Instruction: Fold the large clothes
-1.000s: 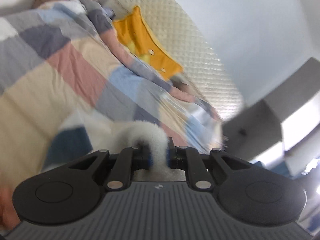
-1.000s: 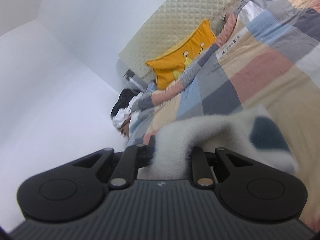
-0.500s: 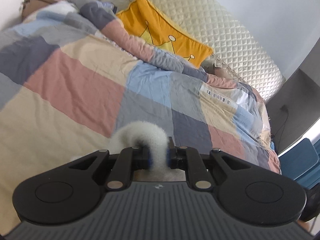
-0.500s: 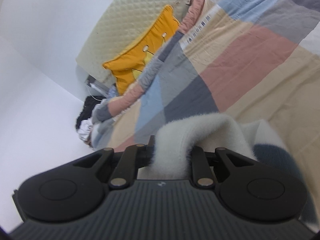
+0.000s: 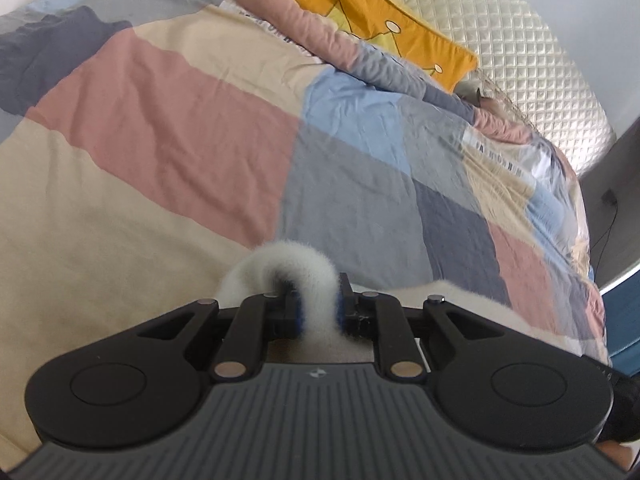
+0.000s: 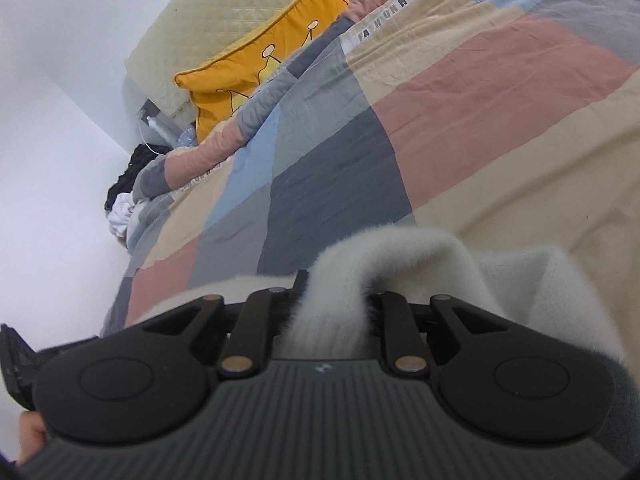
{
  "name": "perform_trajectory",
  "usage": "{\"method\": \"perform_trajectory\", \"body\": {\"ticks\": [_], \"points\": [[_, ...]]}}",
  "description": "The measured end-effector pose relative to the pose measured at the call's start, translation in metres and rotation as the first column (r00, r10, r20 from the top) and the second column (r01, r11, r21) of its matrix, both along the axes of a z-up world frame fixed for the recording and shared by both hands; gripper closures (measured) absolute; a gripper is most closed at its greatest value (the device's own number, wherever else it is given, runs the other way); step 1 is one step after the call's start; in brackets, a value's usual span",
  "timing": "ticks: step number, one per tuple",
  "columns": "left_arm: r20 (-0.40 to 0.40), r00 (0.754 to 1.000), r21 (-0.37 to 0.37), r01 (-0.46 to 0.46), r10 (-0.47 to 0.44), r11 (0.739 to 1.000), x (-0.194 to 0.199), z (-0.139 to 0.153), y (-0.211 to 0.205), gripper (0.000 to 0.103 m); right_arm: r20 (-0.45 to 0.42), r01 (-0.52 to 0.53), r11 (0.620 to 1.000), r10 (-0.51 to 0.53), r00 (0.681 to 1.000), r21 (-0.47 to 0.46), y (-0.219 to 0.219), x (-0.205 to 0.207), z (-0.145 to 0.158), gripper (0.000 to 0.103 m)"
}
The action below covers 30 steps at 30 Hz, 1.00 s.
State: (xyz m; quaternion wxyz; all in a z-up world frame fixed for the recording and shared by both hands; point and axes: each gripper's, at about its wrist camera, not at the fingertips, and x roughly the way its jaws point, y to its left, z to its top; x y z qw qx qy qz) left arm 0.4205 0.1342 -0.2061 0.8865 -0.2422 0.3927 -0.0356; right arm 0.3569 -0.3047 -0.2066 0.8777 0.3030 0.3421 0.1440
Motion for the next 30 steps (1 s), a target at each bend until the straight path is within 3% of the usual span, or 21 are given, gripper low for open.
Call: {"method": "perform_trajectory", "body": {"ticks": [3,5,7,10,13,17,20,25,30], "points": [[0.010,0.999,0.033,0.032,-0.032,0.999,-0.006,0.008,-0.009,0.071,0.006,-0.001,1.000,0.001,1.000,-0.019,0.002,-0.005,0.004,0.082],[0.027,0.998,0.032,0.056,-0.057,0.998,-0.015,0.017,-0.014,0.046,0.018,-0.012,0.997,0.013,1.000,-0.081,0.010,-0.009,0.011,0.078],[0.052,0.997,0.047,0.062,-0.064,0.997,-0.027,0.029,-0.019,0.039,0.040,-0.036,0.989,0.043,0.998,-0.146,0.019,-0.015,0.019,0.054],[0.077,0.995,0.066,0.058,-0.063,0.996,-0.049,0.047,-0.022,0.033,0.092,-0.062,0.977,0.082,0.992,-0.202,0.027,-0.030,0.034,0.028],[0.117,0.990,0.091,0.072,-0.082,0.993,-0.077,0.063,-0.022,0.031,0.178,-0.035,0.969,0.080,0.981,-0.243,0.028,-0.054,0.057,0.029],[0.118,0.984,0.214,0.108,-0.135,0.971,-0.107,0.074,-0.033,0.024,0.273,0.055,0.948,0.035,0.962,-0.315,0.019,-0.086,0.082,0.029],[0.077,0.985,0.320,0.120,-0.152,0.940,-0.113,0.070,-0.041,0.024,0.238,0.089,0.938,-0.007,0.971,-0.336,0.006,-0.095,0.082,0.029],[-0.025,0.994,0.405,0.106,-0.104,0.908,-0.096,0.042,-0.042,0.024,0.107,0.083,0.925,-0.046,0.993,-0.371,-0.001,-0.085,0.064,0.029],[-0.046,0.998,0.419,0.047,-0.030,0.907,-0.074,0.023,-0.029,0.025,0.054,-0.002,0.880,0.032,0.998,-0.475,0.026,-0.069,0.046,0.029]]}}
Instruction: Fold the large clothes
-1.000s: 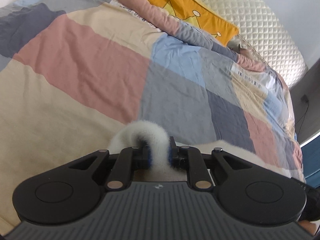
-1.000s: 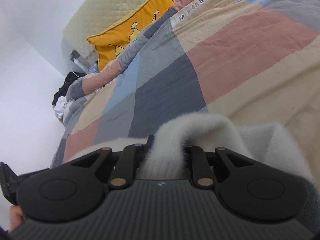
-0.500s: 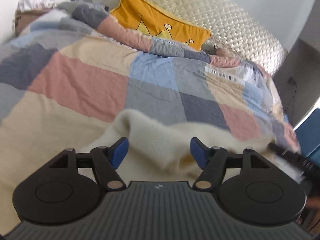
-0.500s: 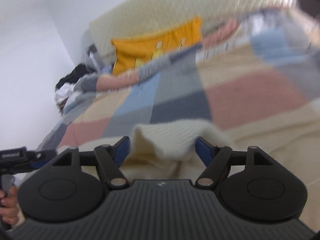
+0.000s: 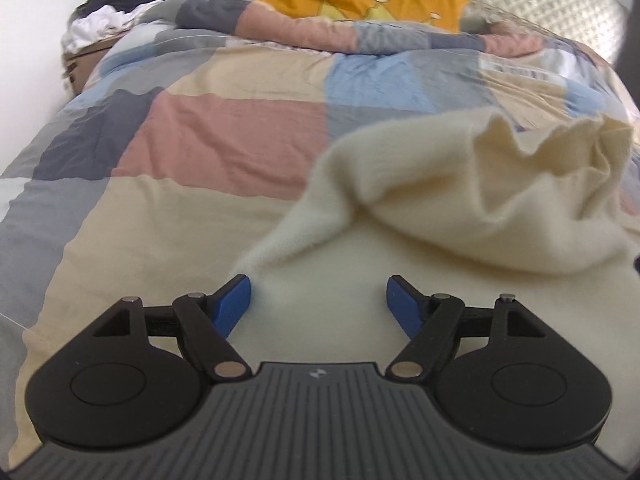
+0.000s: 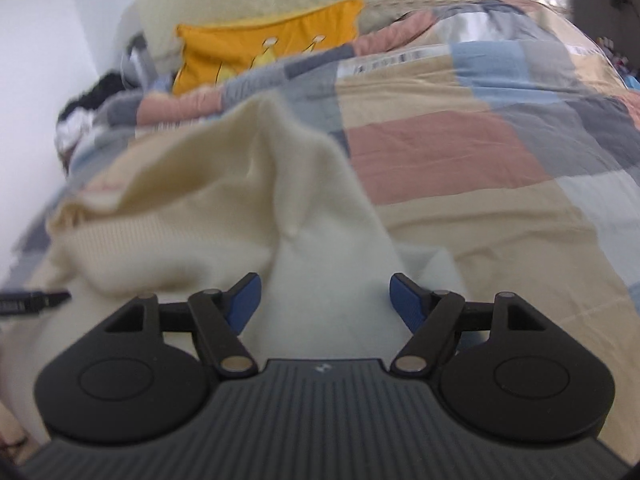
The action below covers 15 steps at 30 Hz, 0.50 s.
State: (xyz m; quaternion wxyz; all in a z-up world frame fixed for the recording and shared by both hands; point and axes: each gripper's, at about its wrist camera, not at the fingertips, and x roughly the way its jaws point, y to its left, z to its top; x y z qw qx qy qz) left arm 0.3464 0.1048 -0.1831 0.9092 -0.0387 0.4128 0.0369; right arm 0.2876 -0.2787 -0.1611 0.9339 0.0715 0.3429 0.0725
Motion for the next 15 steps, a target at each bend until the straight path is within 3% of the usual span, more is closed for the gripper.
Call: {"method": "perform_trajectory", "body": {"ticks": [4,6,9,11,12,13,15], "points": [[0.034,0.998,0.066,-0.056,0.054,0.996,0.012,-0.001,0.003,0.026,0.025,-0.055,0.990,0.059,0.998,-0.128,0.023,0.001,-0.004,0.029],[0.026,0.996,0.059,-0.083,0.082,0.995,0.019,-0.006,0.007,0.031,0.031,-0.078,0.982,0.084,0.996,-0.171,0.031,0.001,-0.005,0.029],[-0.008,0.996,0.005,-0.093,0.093,0.996,0.030,-0.016,0.015,0.044,0.011,-0.101,0.964,0.107,0.994,-0.248,0.039,0.002,-0.010,0.031],[-0.003,0.995,-0.008,-0.095,0.095,0.995,0.032,-0.018,0.018,0.063,0.003,-0.097,0.963,0.101,0.995,-0.250,0.037,0.006,-0.013,0.032],[0.010,0.996,-0.017,-0.094,0.094,0.995,0.031,-0.017,0.019,0.070,0.003,-0.090,0.966,0.093,0.996,-0.241,0.034,0.008,-0.014,0.049],[0.020,0.995,-0.035,-0.095,0.096,0.995,0.030,-0.015,0.021,0.083,0.006,-0.070,0.967,0.073,0.997,-0.247,0.032,0.011,-0.015,0.066],[0.041,0.993,-0.078,-0.107,0.111,0.991,0.026,-0.010,0.025,0.087,0.031,-0.029,0.965,0.039,0.999,-0.262,0.029,0.011,-0.013,0.079]]}}
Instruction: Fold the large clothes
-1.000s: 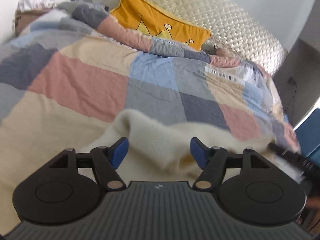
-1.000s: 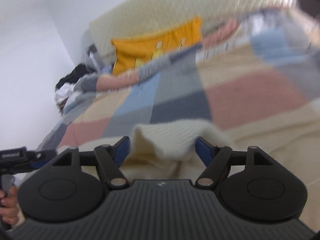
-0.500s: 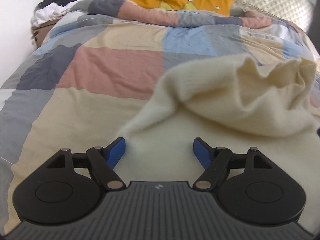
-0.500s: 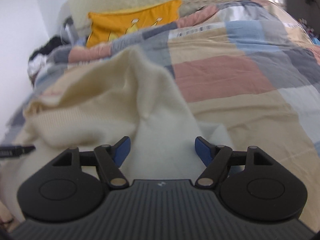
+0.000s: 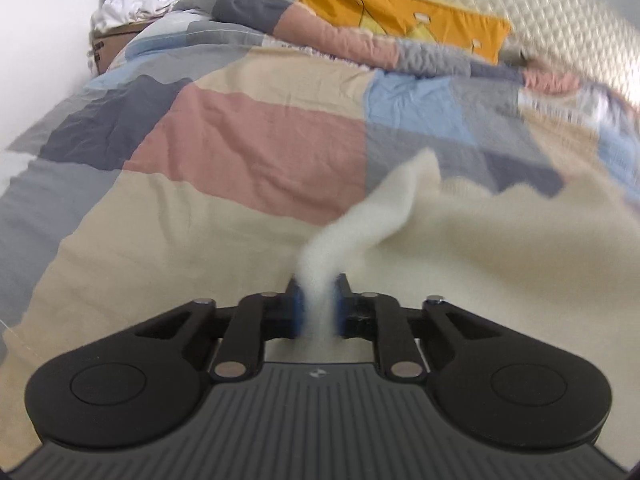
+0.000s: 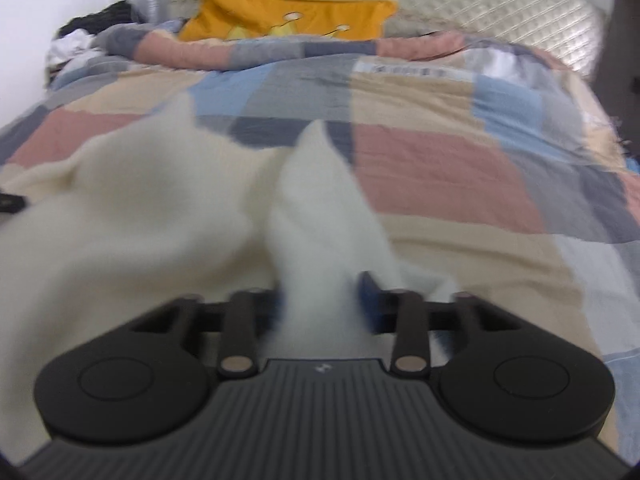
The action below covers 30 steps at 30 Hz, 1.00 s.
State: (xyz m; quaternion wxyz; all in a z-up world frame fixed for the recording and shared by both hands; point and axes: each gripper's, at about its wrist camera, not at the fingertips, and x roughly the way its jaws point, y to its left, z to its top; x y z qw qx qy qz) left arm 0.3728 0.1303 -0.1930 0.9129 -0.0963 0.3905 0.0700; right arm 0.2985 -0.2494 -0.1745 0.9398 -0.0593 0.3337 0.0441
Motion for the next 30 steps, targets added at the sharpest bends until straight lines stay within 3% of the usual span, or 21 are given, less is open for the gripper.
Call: {"method": "perform_trajectory", "body": {"ticks": [3,5,8,12,17,24,27,29,30], "points": [[0.059,0.998,-0.058,-0.027,0.030,0.998,-0.009,0.013,0.008,0.089,0.064,0.048,0.999,-0.048,0.997,0.013,-0.008,-0.004,0.010,0.090],[0.095,0.994,-0.118,-0.048,0.059,0.992,-0.016,0.024,0.016,0.090,0.107,0.094,0.995,-0.098,0.989,0.038,-0.018,-0.008,0.020,0.090],[0.140,0.985,-0.173,-0.077,0.102,0.982,-0.025,0.035,0.028,0.090,0.096,0.145,0.981,-0.158,0.983,0.127,-0.042,-0.008,0.024,0.091],[0.092,0.987,-0.175,-0.113,0.131,0.978,-0.023,0.022,0.035,0.090,0.035,0.234,0.952,-0.246,0.969,0.198,-0.064,-0.001,0.013,0.091],[0.003,0.993,-0.118,-0.119,0.120,0.986,-0.008,-0.005,0.032,0.090,-0.047,0.276,0.945,-0.272,0.961,0.176,-0.067,0.016,-0.010,0.091],[-0.001,0.994,-0.157,-0.112,0.113,0.981,-0.009,-0.010,0.038,0.089,-0.064,0.275,0.946,-0.268,0.961,0.170,-0.068,0.018,-0.020,0.088],[0.006,0.994,-0.154,-0.111,0.113,0.982,-0.015,-0.001,0.037,0.076,-0.040,0.277,0.939,-0.275,0.961,0.205,-0.069,0.011,-0.013,0.087],[-0.002,0.993,-0.137,-0.121,0.122,0.983,-0.021,0.006,0.035,0.047,-0.035,0.275,0.932,-0.275,0.961,0.236,-0.070,0.006,-0.006,0.084],[0.017,0.992,-0.130,-0.125,0.128,0.984,-0.026,0.011,0.034,0.045,-0.031,0.269,0.926,-0.270,0.962,0.264,-0.071,0.003,-0.002,0.080]]}}
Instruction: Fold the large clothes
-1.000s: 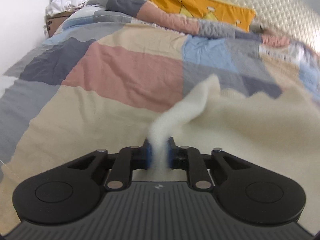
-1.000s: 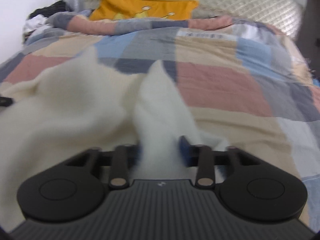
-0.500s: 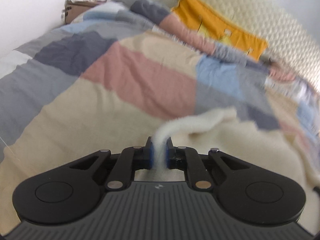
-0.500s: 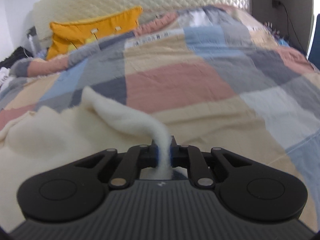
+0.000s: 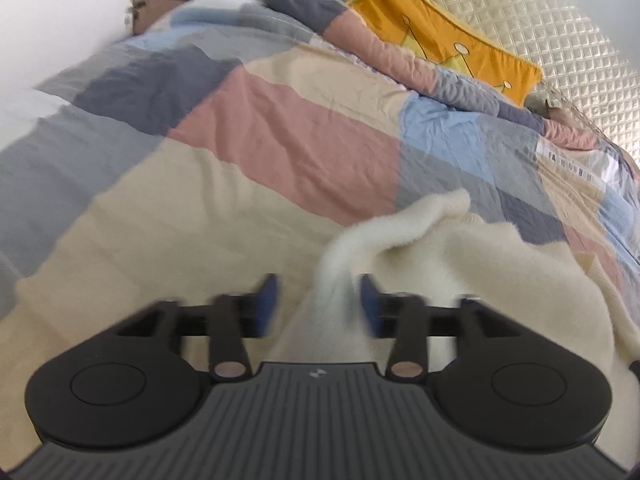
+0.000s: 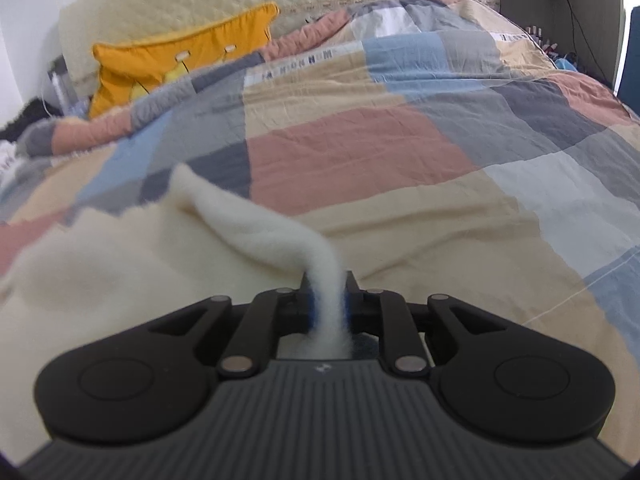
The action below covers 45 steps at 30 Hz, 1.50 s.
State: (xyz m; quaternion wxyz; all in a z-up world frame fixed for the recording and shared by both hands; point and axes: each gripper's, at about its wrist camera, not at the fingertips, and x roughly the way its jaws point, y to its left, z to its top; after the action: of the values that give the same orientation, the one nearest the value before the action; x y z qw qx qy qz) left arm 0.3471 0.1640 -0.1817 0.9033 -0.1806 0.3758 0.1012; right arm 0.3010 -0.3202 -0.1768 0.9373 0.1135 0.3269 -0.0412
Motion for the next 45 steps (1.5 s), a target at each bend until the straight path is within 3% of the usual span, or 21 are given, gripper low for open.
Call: {"method": "perform_trajectory", "body": {"ticks": [3,4,10,18,25,30,35,45], "points": [[0.050,0.999,-0.005,0.020,-0.020,1.000,-0.014,0.019,-0.004,0.043,0.053,-0.021,0.996,0.016,0.998,0.090,-0.005,-0.011,0.012,0.049],[0.070,0.997,-0.010,0.031,-0.030,0.999,-0.018,0.026,-0.006,0.043,0.075,-0.029,0.995,0.022,0.997,0.098,-0.005,-0.015,0.016,0.044],[0.160,0.978,0.007,0.133,-0.133,0.991,-0.041,0.054,-0.033,0.042,0.152,-0.093,0.988,0.073,0.986,0.125,0.008,-0.034,0.035,0.043],[0.147,0.956,0.052,0.250,-0.255,0.967,-0.044,0.051,-0.072,0.042,0.247,-0.207,0.978,0.202,0.948,-0.007,0.045,-0.052,0.054,0.043],[0.087,0.938,0.108,0.327,-0.336,0.939,-0.035,0.030,-0.095,0.042,0.173,-0.321,0.947,0.322,0.931,-0.035,0.076,-0.043,0.039,0.044],[0.011,0.937,0.137,0.345,-0.349,0.929,-0.017,0.006,-0.101,0.042,0.097,-0.342,0.939,0.342,0.935,-0.018,0.087,-0.029,0.021,0.044],[-0.029,0.947,0.129,0.322,-0.321,0.938,-0.007,-0.022,-0.103,0.042,0.002,-0.368,0.929,0.369,0.930,-0.048,0.100,-0.014,-0.005,0.045],[-0.030,0.951,0.118,0.309,-0.307,0.944,0.000,-0.030,-0.106,0.041,-0.018,-0.368,0.928,0.368,0.930,-0.052,0.103,-0.004,-0.019,0.046]]}}
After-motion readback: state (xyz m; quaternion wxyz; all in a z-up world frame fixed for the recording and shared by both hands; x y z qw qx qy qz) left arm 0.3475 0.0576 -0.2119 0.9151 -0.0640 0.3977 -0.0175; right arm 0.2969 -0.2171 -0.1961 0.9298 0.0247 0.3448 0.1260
